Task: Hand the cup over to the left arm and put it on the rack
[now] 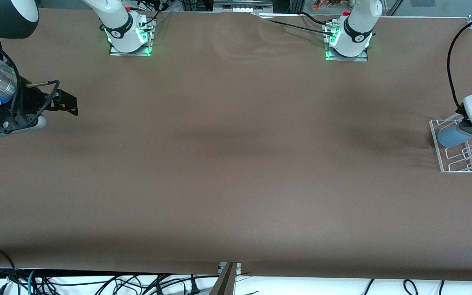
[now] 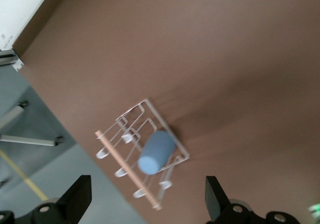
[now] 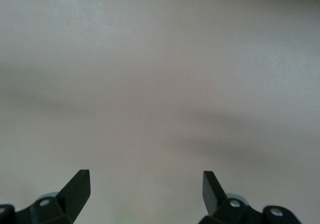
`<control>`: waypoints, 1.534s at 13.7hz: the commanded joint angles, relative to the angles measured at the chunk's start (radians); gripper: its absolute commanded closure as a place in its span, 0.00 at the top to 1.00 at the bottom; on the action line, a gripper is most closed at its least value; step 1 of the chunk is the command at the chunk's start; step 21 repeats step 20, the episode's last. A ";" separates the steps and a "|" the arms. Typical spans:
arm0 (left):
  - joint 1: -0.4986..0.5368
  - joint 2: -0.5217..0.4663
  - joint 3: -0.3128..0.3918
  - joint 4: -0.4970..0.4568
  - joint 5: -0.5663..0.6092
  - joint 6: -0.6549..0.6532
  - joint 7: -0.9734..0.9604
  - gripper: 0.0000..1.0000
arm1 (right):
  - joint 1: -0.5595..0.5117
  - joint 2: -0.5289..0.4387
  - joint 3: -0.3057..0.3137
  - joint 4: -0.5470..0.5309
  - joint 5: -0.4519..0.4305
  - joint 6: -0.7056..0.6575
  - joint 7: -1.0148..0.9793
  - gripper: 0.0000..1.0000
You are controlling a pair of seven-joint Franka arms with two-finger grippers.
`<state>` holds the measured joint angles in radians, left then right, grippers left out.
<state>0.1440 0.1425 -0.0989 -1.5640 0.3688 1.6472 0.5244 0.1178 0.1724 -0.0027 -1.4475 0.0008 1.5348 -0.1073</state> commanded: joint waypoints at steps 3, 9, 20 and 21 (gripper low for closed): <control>0.005 -0.052 0.007 0.033 -0.348 -0.050 -0.317 1.00 | -0.010 -0.025 0.015 -0.014 -0.016 0.001 0.001 0.99; -0.001 -0.049 0.011 0.143 -0.375 -0.205 -0.424 1.00 | -0.010 -0.024 0.013 -0.014 -0.016 0.004 0.001 0.99; -0.008 -0.018 -0.001 0.145 -0.409 -0.211 -0.563 1.00 | -0.010 -0.024 0.012 -0.014 -0.015 -0.001 0.001 1.00; -0.008 -0.018 -0.001 0.145 -0.409 -0.211 -0.563 1.00 | -0.010 -0.024 0.012 -0.014 -0.015 -0.001 0.001 1.00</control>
